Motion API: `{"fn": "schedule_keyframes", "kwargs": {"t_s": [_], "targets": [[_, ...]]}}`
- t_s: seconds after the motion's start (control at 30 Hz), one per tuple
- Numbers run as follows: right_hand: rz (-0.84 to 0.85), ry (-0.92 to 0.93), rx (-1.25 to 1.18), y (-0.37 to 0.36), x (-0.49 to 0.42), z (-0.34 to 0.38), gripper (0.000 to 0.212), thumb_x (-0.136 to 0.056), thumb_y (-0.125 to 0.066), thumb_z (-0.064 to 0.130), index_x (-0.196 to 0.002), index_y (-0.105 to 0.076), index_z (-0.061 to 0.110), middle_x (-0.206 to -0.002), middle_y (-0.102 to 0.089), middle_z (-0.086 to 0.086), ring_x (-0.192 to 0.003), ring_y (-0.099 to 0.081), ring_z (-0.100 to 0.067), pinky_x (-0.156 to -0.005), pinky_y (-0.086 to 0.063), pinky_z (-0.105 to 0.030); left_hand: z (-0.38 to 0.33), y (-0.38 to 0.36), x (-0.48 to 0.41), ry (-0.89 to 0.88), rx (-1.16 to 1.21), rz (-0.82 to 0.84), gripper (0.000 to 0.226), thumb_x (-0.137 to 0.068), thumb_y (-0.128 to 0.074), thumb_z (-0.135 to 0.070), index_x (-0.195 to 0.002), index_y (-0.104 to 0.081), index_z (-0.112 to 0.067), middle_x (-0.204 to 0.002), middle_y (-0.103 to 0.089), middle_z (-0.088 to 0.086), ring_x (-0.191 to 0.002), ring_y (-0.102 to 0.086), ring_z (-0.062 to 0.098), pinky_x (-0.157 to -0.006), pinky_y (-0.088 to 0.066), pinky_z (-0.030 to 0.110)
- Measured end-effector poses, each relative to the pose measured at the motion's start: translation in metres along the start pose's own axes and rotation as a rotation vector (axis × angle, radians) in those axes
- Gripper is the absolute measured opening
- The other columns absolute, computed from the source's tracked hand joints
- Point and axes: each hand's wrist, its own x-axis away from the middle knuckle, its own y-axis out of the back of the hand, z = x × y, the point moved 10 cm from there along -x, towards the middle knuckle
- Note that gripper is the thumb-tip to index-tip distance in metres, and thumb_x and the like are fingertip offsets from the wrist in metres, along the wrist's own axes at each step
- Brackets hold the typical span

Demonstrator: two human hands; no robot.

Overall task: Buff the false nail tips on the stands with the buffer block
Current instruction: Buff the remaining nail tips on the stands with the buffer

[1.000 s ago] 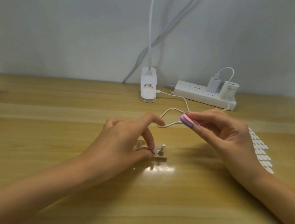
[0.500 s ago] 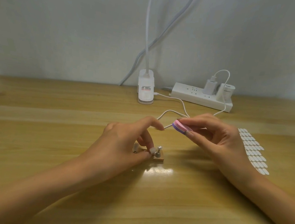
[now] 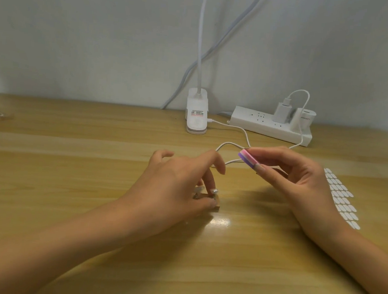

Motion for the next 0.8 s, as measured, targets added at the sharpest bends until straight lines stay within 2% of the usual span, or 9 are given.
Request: {"fn": "schedule_keyframes", "kwargs": {"t_s": [0.17,0.23,0.3,0.33,0.4,0.47,0.57,0.73,0.8], "targets": [[-0.071,-0.003,-0.027,0.007,-0.001,0.001,0.027,-0.08,-0.075,0.044,-0.104,-0.078,0.033,-0.109,-0.077,0.006,-0.104,-0.071,-0.011,-0.082,-0.055,-0.017,-0.011,0.002,-0.002,-0.05,-0.05,-0.041,0.047,-0.085,-0.075,-0.036,-0.116,-0.041,-0.045,-0.089,-0.064,-0.024,-0.095,-0.057,-0.005,-0.112,-0.019,0.034],[-0.106,-0.003,-0.058,0.012,-0.002,-0.002,0.029,-0.079,-0.075,0.044,-0.106,-0.078,0.035,-0.111,-0.076,0.004,-0.106,-0.07,-0.014,-0.081,-0.055,-0.019,-0.021,0.005,0.002,-0.132,-0.122,-0.093,0.051,-0.084,-0.077,-0.027,-0.118,-0.042,-0.042,-0.086,-0.063,-0.022,-0.093,-0.058,-0.003,-0.113,-0.021,0.038],[-0.135,-0.005,-0.095,0.016,-0.003,-0.002,0.03,-0.08,-0.076,0.042,-0.108,-0.077,0.033,-0.114,-0.076,0.002,-0.109,-0.069,-0.019,-0.083,-0.056,-0.022,-0.035,0.012,0.008,-0.245,-0.168,-0.182,0.059,-0.081,-0.081,-0.017,-0.119,-0.04,-0.037,-0.083,-0.064,-0.018,-0.088,-0.062,-0.001,-0.114,-0.022,0.035],[-0.139,0.004,-0.104,0.017,-0.003,0.001,0.031,-0.079,-0.077,0.044,-0.109,-0.077,0.033,-0.114,-0.075,0.002,-0.109,-0.069,-0.02,-0.084,-0.056,-0.023,-0.038,0.016,0.011,-0.286,-0.126,-0.204,0.061,-0.081,-0.081,-0.013,-0.119,-0.04,-0.035,-0.083,-0.066,-0.017,-0.087,-0.066,0.0,-0.115,-0.023,0.031],[-0.115,0.045,-0.109,0.014,-0.003,0.011,0.034,-0.079,-0.078,0.048,-0.11,-0.076,0.036,-0.113,-0.075,0.003,-0.108,-0.07,-0.018,-0.086,-0.057,-0.024,-0.036,0.026,0.018,-0.297,0.123,-0.218,0.057,-0.082,-0.08,-0.006,-0.12,-0.045,-0.029,-0.084,-0.067,-0.013,-0.086,-0.071,0.005,-0.108,-0.04,0.028],[-0.048,0.1,-0.095,0.003,0.0,0.024,0.03,-0.083,-0.076,0.037,-0.112,-0.076,0.033,-0.112,-0.076,0.003,-0.106,-0.071,-0.017,-0.088,-0.057,-0.025,-0.022,0.037,0.023,-0.208,0.408,-0.221,0.05,-0.081,-0.079,-0.001,-0.117,-0.054,-0.024,-0.084,-0.07,-0.009,-0.085,-0.072,0.01,-0.089,-0.054,0.024],[0.082,0.223,0.002,-0.023,0.01,0.042,0.024,-0.088,-0.071,0.016,-0.113,-0.072,0.016,-0.111,-0.072,-0.001,-0.104,-0.07,-0.026,-0.088,-0.058,-0.028,-0.001,0.036,0.031,-0.056,0.657,-0.175,0.049,-0.076,-0.084,-0.008,-0.114,-0.059,-0.027,-0.084,-0.072,-0.004,-0.082,-0.072,0.015,-0.079,-0.054,0.025],[0.136,0.369,0.104,-0.044,0.026,0.064,0.026,-0.088,-0.07,0.016,-0.114,-0.07,0.019,-0.109,-0.067,0.0,-0.104,-0.066,-0.028,-0.088,-0.055,-0.038,0.008,0.039,0.039,-0.016,0.729,-0.22,0.056,-0.071,-0.084,-0.017,-0.116,-0.055,-0.032,-0.08,-0.076,-0.005,-0.078,-0.071,0.015,-0.072,-0.049,0.036],[0.131,0.399,0.118,-0.044,0.029,0.07,0.028,-0.088,-0.071,0.016,-0.116,-0.07,0.021,-0.11,-0.067,0.001,-0.104,-0.066,-0.028,-0.087,-0.053,-0.04,0.003,0.042,0.042,-0.062,0.701,-0.232,0.057,-0.074,-0.083,-0.02,-0.12,-0.051,-0.031,-0.083,-0.077,-0.007,-0.082,-0.074,0.017,-0.072,-0.052,0.032]]}}
